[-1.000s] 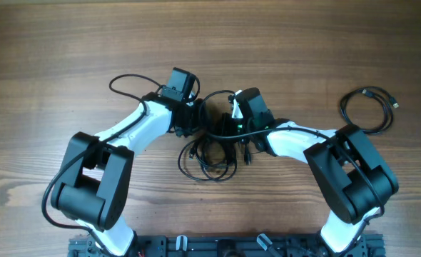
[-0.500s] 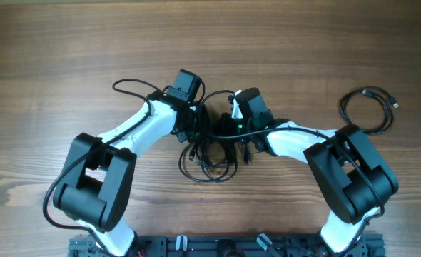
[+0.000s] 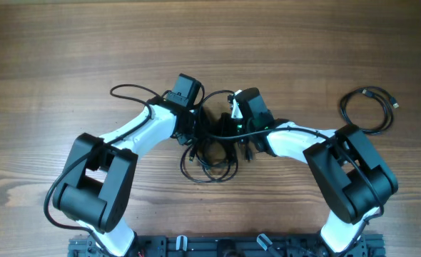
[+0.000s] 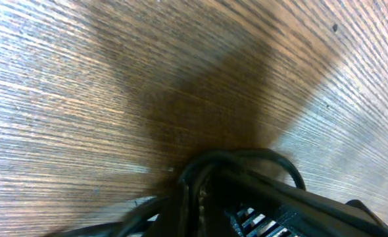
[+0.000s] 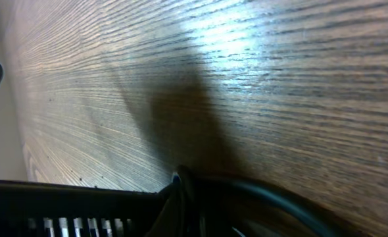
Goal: Untangle cables
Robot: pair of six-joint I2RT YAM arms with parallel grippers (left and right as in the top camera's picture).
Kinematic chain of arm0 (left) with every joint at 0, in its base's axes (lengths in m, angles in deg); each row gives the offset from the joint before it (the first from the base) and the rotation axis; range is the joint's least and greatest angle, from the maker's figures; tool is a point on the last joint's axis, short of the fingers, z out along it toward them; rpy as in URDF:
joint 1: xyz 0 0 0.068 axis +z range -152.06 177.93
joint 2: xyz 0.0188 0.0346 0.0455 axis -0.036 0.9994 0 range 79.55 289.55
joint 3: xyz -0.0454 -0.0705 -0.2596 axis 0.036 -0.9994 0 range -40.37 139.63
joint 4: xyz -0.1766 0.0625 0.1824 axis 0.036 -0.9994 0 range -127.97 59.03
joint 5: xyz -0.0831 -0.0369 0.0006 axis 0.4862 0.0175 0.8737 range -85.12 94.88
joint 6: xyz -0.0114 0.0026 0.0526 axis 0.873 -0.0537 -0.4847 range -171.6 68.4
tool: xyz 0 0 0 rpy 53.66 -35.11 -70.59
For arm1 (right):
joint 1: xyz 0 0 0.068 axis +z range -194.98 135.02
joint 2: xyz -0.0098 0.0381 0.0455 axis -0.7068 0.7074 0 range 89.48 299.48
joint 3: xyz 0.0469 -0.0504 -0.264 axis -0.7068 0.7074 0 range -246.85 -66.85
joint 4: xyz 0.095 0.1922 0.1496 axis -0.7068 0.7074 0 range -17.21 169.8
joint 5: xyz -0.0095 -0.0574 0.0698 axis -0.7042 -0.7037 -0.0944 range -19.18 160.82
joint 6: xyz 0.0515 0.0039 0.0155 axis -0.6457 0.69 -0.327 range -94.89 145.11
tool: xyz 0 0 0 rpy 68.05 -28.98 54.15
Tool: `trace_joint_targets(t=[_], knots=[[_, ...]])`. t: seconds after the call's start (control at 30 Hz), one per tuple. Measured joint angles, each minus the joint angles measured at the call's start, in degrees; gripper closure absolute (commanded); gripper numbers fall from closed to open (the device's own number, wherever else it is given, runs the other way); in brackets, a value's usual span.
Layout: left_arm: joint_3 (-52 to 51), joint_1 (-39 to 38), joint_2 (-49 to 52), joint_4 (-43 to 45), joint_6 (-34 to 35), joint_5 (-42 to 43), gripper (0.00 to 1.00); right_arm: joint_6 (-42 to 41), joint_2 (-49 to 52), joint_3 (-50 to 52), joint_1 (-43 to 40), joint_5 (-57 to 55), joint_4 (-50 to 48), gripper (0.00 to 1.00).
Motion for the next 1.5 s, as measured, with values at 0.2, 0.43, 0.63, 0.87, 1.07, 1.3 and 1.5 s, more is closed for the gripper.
trace_joint_targets(t=[0.2,0.43,0.63,0.87,1.07,1.3,1.5], knots=[[-0.81,2.05,-4.15,-1.49,-6.36,1.68,0.96,3.15,-4.28,0.11,-0.63,0.90,3.23,0.96],[-1.03,7.98,-21.84,-7.69,-12.20,1.11,0.96,5.33,-11.26,-0.31,-4.66,-1.33,12.61,0.96],[-1.38,10.36,-30.36,-12.52,-13.73,-7.45,0.96,5.79,-11.67,-0.26,-6.78,-5.55,16.02,0.96],[-1.38,19.87,-41.79,-13.49,-9.05,-8.13,0.83,6.23,-11.34,0.66,-9.18,-10.14,16.33,0.96],[-1.36,18.27,-40.35,-16.81,-17.00,-2.19,0.80,9.97,-11.23,0.87,-9.16,2.80,6.56,0.95],[-1.36,18.16,-29.77,-16.79,-19.74,1.97,0.83,15.56,-10.43,-18.45,-3.82,-2.69,46.62,0.95],[-1.36,18.16,-25.05,-14.40,-24.11,7.82,0.83,20.63,-10.58,-29.79,3.65,-12.20,52.57,0.96]])
